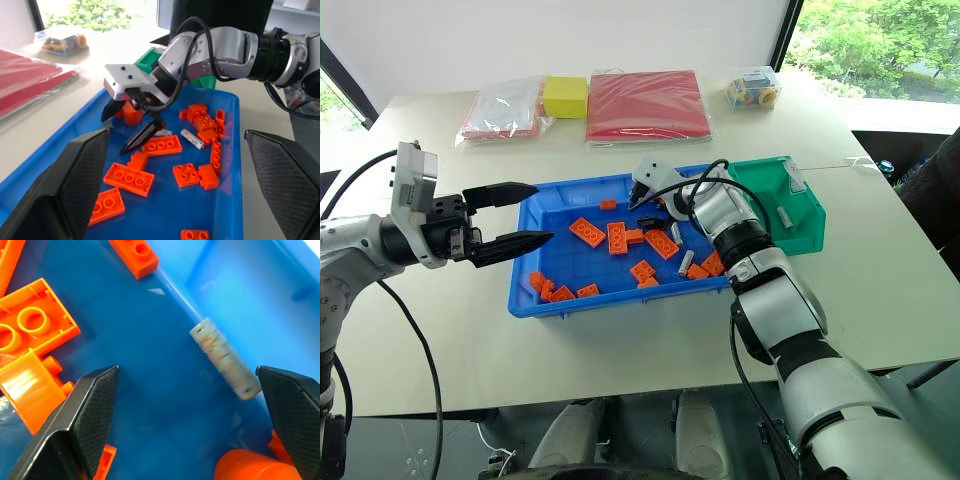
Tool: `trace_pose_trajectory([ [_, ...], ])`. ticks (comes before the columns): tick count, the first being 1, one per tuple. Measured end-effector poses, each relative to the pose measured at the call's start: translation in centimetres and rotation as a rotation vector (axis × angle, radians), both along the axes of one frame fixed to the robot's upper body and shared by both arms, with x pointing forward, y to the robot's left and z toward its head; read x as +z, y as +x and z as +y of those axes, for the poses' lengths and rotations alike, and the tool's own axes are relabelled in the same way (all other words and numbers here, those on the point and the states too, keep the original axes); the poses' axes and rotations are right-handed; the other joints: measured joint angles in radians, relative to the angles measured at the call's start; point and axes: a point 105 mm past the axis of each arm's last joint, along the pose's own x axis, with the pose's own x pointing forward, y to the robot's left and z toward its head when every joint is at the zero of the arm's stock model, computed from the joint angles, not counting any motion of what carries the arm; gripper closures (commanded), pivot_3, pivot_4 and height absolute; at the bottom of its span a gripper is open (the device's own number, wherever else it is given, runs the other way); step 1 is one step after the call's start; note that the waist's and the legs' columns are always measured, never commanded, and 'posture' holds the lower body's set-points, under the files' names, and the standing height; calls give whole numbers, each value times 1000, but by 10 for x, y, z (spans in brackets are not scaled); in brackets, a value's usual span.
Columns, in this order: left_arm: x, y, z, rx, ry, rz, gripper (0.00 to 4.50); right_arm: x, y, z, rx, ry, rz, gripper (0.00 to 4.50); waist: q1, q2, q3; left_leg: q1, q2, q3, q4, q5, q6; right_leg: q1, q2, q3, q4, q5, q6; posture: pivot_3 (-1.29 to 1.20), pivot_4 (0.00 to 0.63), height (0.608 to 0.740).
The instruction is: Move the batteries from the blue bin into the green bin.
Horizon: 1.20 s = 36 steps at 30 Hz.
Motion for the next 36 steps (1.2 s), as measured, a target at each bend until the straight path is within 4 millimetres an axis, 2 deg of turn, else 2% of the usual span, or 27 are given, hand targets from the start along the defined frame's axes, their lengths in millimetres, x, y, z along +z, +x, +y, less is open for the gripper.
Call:
trace_pose_trajectory([
  [9,3,1,0,6,3,-13,0,-1,2,-2,-11,24,21,20,0,0,0,0,0,0,0,0,0,0,0,0,0,0,0,0,150,736],
  [12,3,1,0,7,3,-16,0,-2,1,-1,6,22,32,779,0,0,0,0,0,0,0,0,0,0,0,0,0,0,0,0,150,736],
  [18,5,3,0,10,3,-21,0,-6,-7,3,63,10,92,3815,1,0,0,0,0,0,0,0,0,0,0,0,0,0,0,0,150,736],
  [25,6,3,0,10,1,-24,0,-1,-25,-1,87,33,164,3815,2,0,0,-1,0,0,0,0,0,-1,0,0,0,0,0,0,150,736],
  [26,6,3,0,10,1,-24,0,5,-28,0,84,59,157,3815,2,1,1,-1,0,0,0,0,0,-2,0,0,0,0,0,0,150,736],
  [28,6,3,-1,5,0,-24,0,30,-32,2,77,131,115,3815,3,1,1,-2,0,0,0,0,0,-3,0,0,1,0,0,0,150,736],
  [29,5,3,-2,0,0,-23,0,51,-35,0,72,172,64,3815,3,1,1,-2,0,0,0,0,0,-3,0,0,0,0,0,0,150,736],
  [32,5,3,-4,-9,-2,-21,0,90,-40,-17,4,252,-34,3815,7,1,1,-2,0,0,0,0,0,-3,0,0,0,0,0,0,150,736],
  [33,5,3,-5,-15,-3,-20,0,104,-41,-34,-52,268,-80,3815,13,1,1,-2,0,0,0,0,0,-2,0,0,0,0,0,0,150,736],
  [34,5,2,-9,-32,-9,-22,0,118,-43,-67,-146,250,-159,3815,30,1,1,-2,0,0,0,0,0,-1,0,0,-2,0,0,0,150,736],
  [35,4,3,-9,-35,-9,-16,0,125,-44,-94,-228,236,-201,3815,40,1,1,-2,0,0,1,0,0,1,0,0,-3,0,0,0,150,736],
  [36,3,3,-9,-35,-9,-13,0,128,-45,-109,-278,225,-221,3815,43,1,1,-2,0,0,1,0,0,1,0,0,-4,0,0,0,150,736],
])
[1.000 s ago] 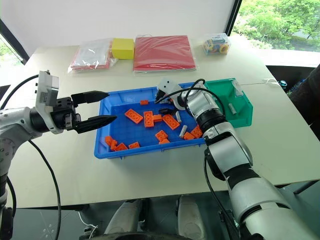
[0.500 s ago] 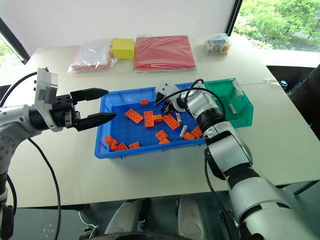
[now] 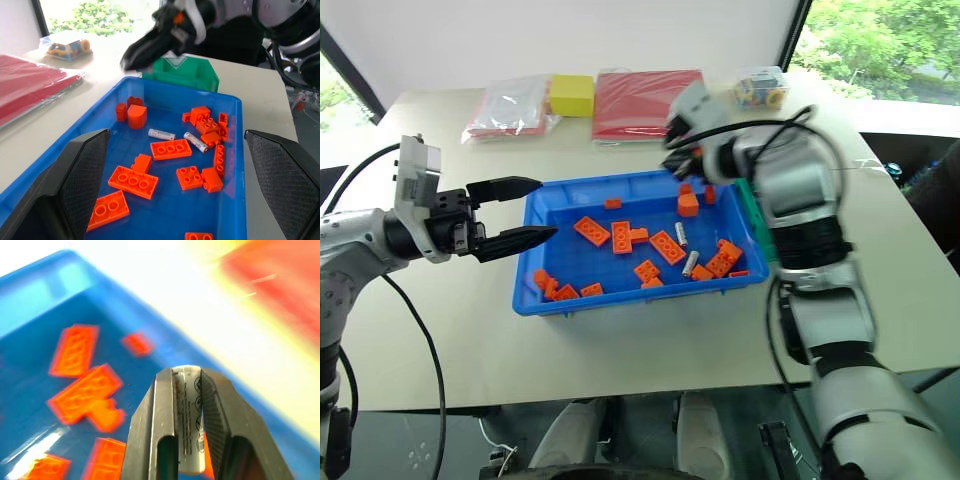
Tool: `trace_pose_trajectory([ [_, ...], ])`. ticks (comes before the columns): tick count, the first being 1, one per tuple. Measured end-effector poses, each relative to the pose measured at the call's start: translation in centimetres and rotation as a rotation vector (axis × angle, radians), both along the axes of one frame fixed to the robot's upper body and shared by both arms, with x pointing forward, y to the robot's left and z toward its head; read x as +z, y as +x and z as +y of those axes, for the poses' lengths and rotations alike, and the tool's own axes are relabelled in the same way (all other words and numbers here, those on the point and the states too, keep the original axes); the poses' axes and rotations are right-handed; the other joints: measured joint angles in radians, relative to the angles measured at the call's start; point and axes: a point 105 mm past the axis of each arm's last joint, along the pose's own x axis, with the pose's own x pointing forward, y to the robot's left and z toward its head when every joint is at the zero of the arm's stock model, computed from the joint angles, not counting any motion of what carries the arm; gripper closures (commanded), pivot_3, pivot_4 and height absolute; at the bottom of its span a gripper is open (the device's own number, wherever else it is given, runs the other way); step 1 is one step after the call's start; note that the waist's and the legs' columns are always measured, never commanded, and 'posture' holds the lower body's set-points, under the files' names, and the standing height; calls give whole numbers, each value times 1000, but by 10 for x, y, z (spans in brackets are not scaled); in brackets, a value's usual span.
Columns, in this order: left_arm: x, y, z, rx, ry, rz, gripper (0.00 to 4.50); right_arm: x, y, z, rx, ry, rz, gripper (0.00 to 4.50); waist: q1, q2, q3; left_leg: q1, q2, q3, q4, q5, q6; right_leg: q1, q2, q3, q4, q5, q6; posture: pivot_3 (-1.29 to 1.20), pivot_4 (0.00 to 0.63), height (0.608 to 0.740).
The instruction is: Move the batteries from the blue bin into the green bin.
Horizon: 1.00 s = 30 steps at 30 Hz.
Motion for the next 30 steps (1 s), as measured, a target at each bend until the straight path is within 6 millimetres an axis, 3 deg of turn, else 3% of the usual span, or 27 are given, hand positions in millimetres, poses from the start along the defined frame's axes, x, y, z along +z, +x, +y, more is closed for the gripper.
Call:
trace_pose_trajectory([
  [3,-2,2,0,-9,-3,14,0,-7,-13,-64,-204,-45,6,3815,5,0,0,0,0,3,0,0,1,0,-2,1,-1,0,0,0,150,736],
  [5,-2,3,-1,-17,-3,16,0,-17,-19,-88,-283,-62,27,3815,-5,0,0,1,1,5,-1,0,1,-1,-1,1,0,0,0,0,150,736],
  [9,0,6,-6,-46,-4,4,0,-27,-26,-110,-366,-57,39,3815,-22,0,0,1,2,6,-1,0,1,-1,0,3,1,0,0,0,150,736],
  [10,0,7,-7,-55,-5,3,0,-29,-26,-111,-374,-52,38,3555,-24,0,0,2,3,6,-1,0,1,-1,1,3,1,0,0,0,150,736],
  [12,3,8,-7,-57,-2,-5,0,-32,-25,-109,-376,-24,30,2894,-24,0,0,2,3,6,-1,0,1,-1,1,3,1,0,0,0,150,736],
  [18,2,11,-6,-64,2,0,0,-31,-20,-94,-331,73,-6,35,-12,0,0,1,3,5,1,0,1,-1,1,3,1,0,0,0,150,736],
  [25,2,11,-6,-57,5,1,0,-24,-24,-91,-307,74,-29,35,-13,0,0,1,2,5,0,0,1,-1,1,3,1,0,0,0,150,736],
  [28,1,10,-6,-59,7,-1,0,-20,-27,-67,-208,101,-8,35,-22,0,0,1,3,5,0,0,2,-1,1,3,1,0,0,0,150,736],
  [30,1,10,-6,-59,8,0,0,-17,-30,-40,-127,132,31,35,-25,0,0,2,4,5,0,0,2,-1,2,4,2,0,0,0,150,736],
])
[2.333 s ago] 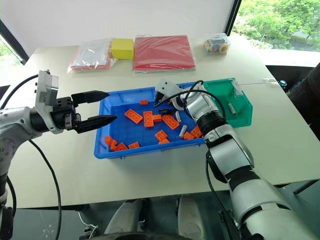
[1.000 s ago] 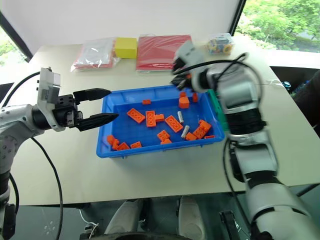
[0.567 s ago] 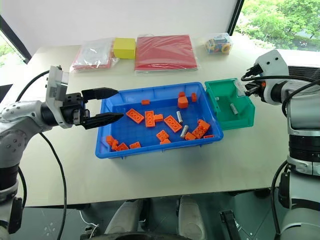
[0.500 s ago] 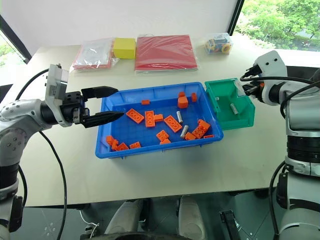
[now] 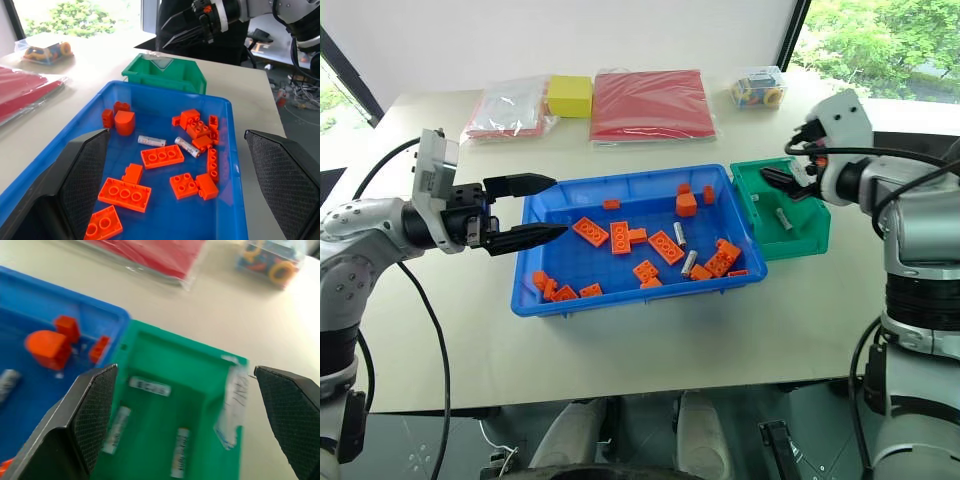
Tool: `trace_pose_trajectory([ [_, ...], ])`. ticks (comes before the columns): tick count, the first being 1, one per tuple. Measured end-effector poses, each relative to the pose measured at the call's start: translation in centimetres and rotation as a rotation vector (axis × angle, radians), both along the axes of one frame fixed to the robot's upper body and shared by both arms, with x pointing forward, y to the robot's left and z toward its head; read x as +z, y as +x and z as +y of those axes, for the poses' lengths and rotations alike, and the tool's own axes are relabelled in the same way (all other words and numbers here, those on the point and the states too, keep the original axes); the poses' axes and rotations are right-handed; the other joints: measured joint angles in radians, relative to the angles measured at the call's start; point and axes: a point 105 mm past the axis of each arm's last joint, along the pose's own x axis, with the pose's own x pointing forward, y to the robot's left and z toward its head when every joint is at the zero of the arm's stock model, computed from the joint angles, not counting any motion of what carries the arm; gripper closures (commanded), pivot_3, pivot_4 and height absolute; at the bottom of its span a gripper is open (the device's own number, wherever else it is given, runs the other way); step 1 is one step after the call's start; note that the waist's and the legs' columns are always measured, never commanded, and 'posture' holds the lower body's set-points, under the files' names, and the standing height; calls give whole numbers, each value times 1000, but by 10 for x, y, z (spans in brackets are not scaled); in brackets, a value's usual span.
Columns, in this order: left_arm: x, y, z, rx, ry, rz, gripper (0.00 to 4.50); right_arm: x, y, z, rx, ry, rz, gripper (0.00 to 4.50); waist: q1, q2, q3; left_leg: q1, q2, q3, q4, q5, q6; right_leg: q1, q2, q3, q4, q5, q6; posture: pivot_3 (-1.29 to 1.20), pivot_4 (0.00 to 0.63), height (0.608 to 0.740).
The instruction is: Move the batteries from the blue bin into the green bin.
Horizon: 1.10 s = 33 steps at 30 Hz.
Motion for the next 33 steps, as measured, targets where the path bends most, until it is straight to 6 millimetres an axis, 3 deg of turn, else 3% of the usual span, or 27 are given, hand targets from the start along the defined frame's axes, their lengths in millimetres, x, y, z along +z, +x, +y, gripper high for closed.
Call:
trace_pose_trajectory([
  [2,0,0,0,-1,1,0,0,-4,-5,30,103,-6,36,35,4,0,0,0,0,-1,0,0,0,0,0,0,0,0,0,0,150,736],
  [5,0,-1,2,5,4,1,0,-34,-6,68,189,-4,150,35,8,-1,0,-1,-1,0,1,0,0,0,0,0,0,0,0,0,150,736],
  [9,1,-3,2,4,18,-5,0,-63,-7,93,242,-52,231,35,17,-1,0,-2,-2,-1,1,0,0,0,-1,0,-1,0,0,0,150,736],
  [14,-1,-5,5,8,19,0,0,-71,-12,98,287,-77,270,35,11,-1,0,-1,-2,-1,0,0,0,0,-1,0,0,0,0,0,150,736],
  [27,-6,-9,9,33,21,9,0,-103,-33,78,242,-71,519,35,11,-1,0,-1,-1,-1,1,0,0,0,-1,0,0,0,0,0,150,736],
  [33,-6,-10,8,27,24,4,0,-114,-38,77,214,-41,574,35,11,-1,0,-1,-1,-1,1,0,0,0,-1,0,0,0,0,0,150,736],
])
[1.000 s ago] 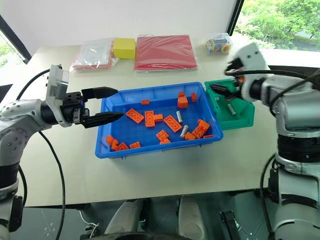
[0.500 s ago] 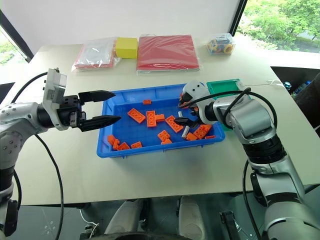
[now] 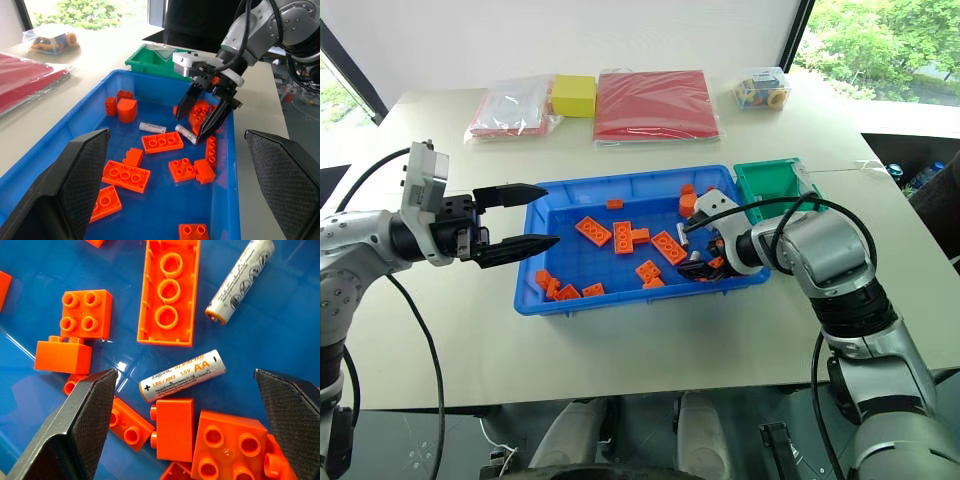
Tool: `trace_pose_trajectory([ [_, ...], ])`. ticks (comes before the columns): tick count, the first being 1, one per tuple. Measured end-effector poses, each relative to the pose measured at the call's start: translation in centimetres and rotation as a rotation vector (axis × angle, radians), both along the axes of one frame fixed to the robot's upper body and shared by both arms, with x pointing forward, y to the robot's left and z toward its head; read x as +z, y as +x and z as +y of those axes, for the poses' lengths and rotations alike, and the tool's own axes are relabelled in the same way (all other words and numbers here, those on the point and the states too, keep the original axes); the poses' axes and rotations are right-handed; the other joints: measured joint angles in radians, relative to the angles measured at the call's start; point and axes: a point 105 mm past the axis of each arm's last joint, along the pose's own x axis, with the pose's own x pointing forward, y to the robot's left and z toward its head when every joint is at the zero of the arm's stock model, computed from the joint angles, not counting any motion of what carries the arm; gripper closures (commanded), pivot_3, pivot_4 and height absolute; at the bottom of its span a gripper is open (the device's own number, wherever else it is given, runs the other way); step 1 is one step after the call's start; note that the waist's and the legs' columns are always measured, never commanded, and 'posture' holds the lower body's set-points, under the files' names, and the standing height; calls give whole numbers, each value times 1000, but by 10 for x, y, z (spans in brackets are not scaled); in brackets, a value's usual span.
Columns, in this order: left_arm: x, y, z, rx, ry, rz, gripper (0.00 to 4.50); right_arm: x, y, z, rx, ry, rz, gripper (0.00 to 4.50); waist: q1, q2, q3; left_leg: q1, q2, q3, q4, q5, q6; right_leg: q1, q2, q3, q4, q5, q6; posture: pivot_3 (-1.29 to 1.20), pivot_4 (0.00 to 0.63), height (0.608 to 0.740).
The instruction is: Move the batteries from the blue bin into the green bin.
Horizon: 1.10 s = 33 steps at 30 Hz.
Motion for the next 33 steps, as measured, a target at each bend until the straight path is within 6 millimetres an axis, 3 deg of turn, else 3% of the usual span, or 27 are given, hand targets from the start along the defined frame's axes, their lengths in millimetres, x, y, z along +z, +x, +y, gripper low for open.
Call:
trace_pose_trajectory([
  [7,1,0,0,-5,-2,-6,0,-3,3,5,-32,34,7,35,0,0,0,0,0,0,0,0,0,0,0,0,0,0,0,0,150,736],
  [8,1,0,-1,-6,-3,-6,0,-3,3,6,-34,35,7,268,0,0,0,0,0,0,0,0,0,0,0,0,0,0,0,0,150,736],
  [10,1,0,-1,-8,-7,-7,0,-4,4,7,-34,38,4,844,-1,0,0,0,0,0,0,0,0,0,0,0,0,0,0,0,150,736],
  [17,3,1,-1,-7,-11,-12,0,-6,6,12,-15,30,-6,4339,-1,0,0,0,0,0,0,0,0,0,0,0,0,0,0,0,150,736],
  [25,3,2,-1,-6,-16,-14,0,-1,7,14,-10,33,-7,4407,-1,0,0,0,0,0,0,0,0,0,0,0,0,0,0,0,150,736],
  [29,3,2,-2,-10,-20,-13,0,37,17,10,-40,92,-92,4407,-1,0,0,0,0,0,0,0,0,0,0,0,0,0,0,0,150,736],
  [33,2,3,-1,-9,-23,-11,0,86,26,-23,-143,112,-232,4407,6,0,0,0,0,0,0,0,0,1,0,-1,-1,0,0,0,150,736],
])
